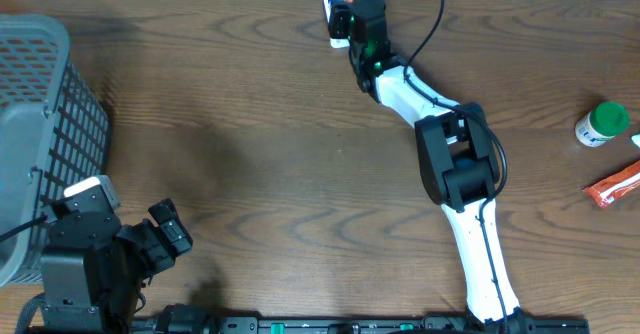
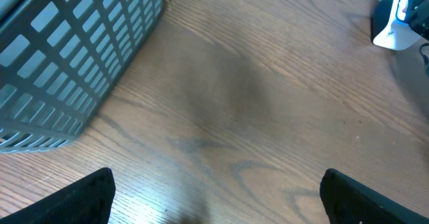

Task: Scan the item barcode
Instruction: 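Hold the snack pack's barcode up to the white scanner, then carry the snack pack right and drop it beside the jar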

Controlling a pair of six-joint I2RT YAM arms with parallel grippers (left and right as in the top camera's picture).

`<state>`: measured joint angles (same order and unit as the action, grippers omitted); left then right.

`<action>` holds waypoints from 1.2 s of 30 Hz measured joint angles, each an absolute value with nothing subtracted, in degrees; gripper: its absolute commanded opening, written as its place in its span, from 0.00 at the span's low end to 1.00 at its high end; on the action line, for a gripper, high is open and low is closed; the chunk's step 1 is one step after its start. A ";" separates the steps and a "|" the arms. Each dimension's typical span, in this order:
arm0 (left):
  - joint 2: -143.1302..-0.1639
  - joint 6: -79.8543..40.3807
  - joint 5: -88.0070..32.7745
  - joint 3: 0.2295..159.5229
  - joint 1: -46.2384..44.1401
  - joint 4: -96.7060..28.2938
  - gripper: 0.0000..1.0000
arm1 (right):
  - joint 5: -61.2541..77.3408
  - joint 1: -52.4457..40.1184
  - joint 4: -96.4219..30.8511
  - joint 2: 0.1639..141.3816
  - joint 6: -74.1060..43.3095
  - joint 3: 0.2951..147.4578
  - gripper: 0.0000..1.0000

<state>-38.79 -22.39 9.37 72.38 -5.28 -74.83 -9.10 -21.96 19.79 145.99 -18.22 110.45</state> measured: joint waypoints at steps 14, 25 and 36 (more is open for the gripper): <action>-38.83 -22.39 9.32 72.27 -5.28 -74.85 0.98 | -15.09 -21.15 -24.21 128.86 -18.61 110.02 0.46; -38.85 -22.39 9.34 72.25 -5.28 -74.83 0.98 | -33.89 -6.46 -67.90 115.79 -22.02 107.55 0.32; -38.83 -22.39 9.37 72.23 -5.28 -74.83 0.98 | -36.05 11.29 -41.58 118.43 -24.77 80.20 0.66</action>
<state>-38.83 -22.39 9.37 72.23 -5.28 -74.83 -36.05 11.29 -41.58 118.43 -24.77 80.20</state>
